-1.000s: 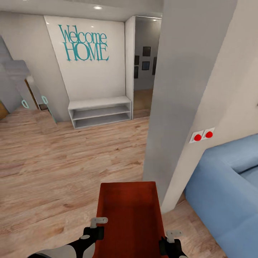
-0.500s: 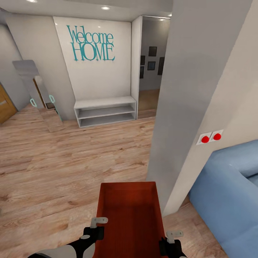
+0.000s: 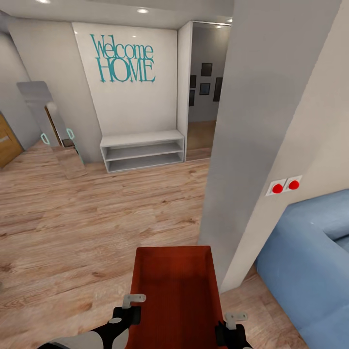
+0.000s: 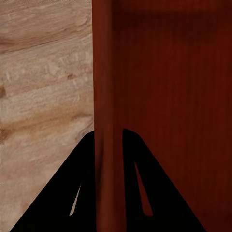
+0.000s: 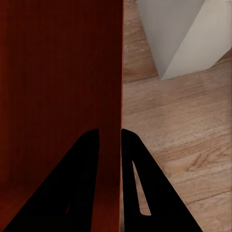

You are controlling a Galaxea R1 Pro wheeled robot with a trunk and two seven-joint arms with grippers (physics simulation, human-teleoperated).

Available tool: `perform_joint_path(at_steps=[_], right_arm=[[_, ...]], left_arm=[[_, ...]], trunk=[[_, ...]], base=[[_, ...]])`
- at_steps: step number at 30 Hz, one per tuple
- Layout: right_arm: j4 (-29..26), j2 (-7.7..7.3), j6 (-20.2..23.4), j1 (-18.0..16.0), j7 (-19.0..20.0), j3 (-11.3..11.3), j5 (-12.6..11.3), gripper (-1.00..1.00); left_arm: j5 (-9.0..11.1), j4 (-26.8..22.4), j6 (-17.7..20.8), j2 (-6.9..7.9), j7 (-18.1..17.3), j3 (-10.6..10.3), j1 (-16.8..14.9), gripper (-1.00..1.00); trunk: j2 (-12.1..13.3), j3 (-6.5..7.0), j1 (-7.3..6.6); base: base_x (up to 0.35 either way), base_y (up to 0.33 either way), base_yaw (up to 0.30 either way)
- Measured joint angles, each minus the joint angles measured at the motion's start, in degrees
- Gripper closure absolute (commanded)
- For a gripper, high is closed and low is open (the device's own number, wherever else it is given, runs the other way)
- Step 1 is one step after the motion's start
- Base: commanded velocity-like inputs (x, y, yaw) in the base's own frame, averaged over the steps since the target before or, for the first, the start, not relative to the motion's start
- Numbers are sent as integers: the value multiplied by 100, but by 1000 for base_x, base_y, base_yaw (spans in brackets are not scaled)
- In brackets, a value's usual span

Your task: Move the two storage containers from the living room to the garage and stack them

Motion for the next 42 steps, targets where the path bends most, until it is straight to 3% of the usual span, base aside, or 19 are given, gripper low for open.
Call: perform_joint_path(at_steps=[9,42], right_arm=[[0,4,1,-1,-23,19,-8,100],[-9,-6,14,-1,-28,33,-15,100]], left_arm=[[0,-2,-1,4,-5,0,1,100],[-4,0,-1,-6,11,4,0,100]], trunk=[[0,0,0],[0,0,0]], base=[[0,0,53],[0,0,251]])
